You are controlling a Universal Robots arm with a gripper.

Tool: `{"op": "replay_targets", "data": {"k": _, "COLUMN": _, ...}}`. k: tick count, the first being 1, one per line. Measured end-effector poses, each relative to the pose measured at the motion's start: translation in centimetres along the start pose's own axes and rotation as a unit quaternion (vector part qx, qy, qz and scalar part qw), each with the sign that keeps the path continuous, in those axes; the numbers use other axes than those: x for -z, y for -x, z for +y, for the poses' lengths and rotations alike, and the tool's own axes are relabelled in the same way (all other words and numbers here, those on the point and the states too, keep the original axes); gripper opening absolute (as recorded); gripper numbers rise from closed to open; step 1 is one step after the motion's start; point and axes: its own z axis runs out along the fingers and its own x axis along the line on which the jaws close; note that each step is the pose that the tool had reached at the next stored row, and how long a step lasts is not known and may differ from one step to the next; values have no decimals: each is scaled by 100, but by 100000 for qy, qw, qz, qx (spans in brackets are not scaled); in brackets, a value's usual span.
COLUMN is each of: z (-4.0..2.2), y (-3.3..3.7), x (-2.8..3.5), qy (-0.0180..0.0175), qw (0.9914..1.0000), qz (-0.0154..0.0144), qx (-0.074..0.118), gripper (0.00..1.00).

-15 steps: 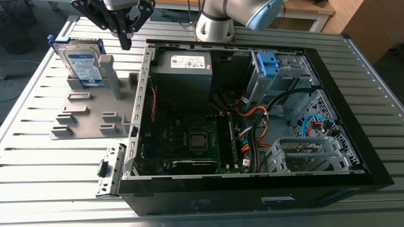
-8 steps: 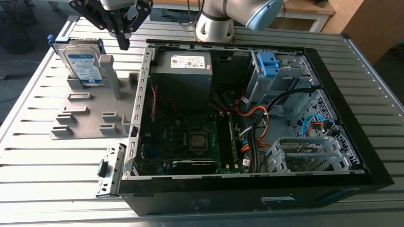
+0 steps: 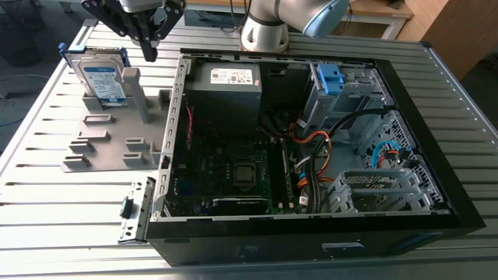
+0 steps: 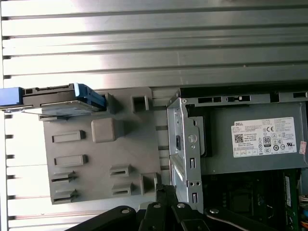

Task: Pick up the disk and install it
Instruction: 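Reach for the disk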

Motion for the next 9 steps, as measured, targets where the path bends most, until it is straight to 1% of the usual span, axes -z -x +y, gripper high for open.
{"op": "replay_targets", "data": {"k": 9, "z": -3, "y": -36, "x": 0, "qy": 2, "qw": 100000, "qz": -2, "qx": 1, "gripper": 11}}
